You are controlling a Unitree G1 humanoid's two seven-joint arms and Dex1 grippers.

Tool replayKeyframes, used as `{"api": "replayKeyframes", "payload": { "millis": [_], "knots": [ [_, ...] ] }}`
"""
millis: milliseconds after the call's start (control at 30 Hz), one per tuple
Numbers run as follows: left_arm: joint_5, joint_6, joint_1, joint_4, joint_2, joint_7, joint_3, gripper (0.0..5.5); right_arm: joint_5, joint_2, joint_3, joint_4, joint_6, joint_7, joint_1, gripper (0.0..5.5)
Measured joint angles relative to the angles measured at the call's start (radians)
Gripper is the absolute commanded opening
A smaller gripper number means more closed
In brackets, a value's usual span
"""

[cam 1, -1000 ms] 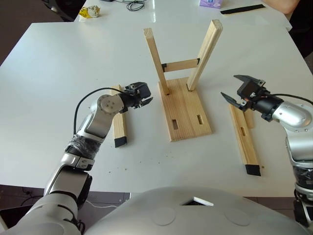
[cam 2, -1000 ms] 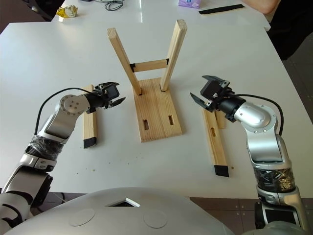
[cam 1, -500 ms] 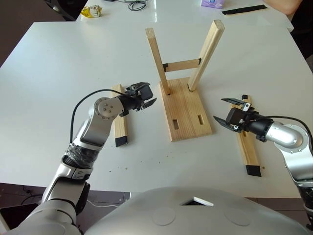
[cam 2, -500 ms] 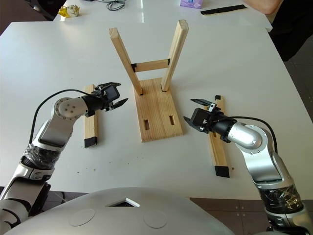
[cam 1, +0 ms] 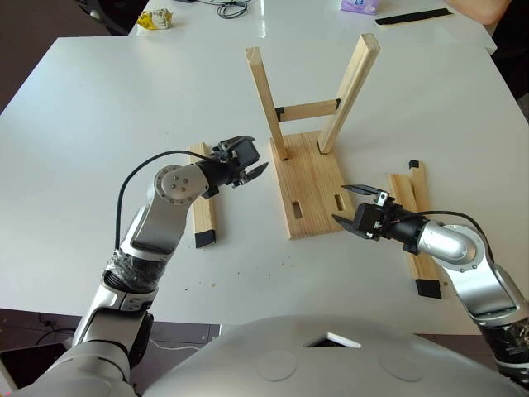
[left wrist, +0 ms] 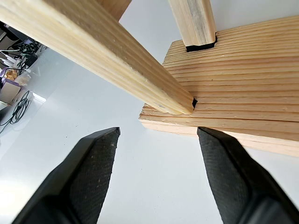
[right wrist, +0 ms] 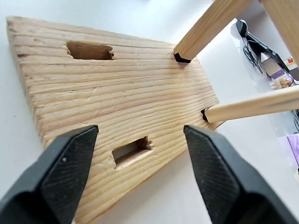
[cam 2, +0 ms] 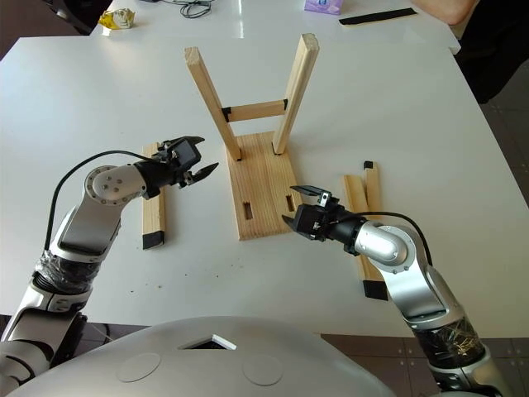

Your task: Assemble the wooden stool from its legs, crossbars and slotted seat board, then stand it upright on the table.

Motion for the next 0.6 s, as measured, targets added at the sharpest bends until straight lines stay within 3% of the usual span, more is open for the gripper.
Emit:
{"api": "replayKeyframes", "payload": {
  "millis": [100,333,600],
  "knots": [
    [-0.001,-0.001,-0.007,0.008,0.001,0.001,0.000,3.08,0.040,0.035,-0.058,-0.027,0.102,-0.025,-0.011,3.40],
    [0.000,0.028,0.064,-0.045,0.003,0.062,0.050,3.08,0.157,0.010,-0.410,-0.057,0.602,-0.094,-0.219,3.40],
    [0.003,0.058,0.162,-0.117,0.002,0.116,0.067,3.08,0.224,-0.011,-0.477,-0.067,1.268,-0.105,-0.245,3.40]
  ]
}}
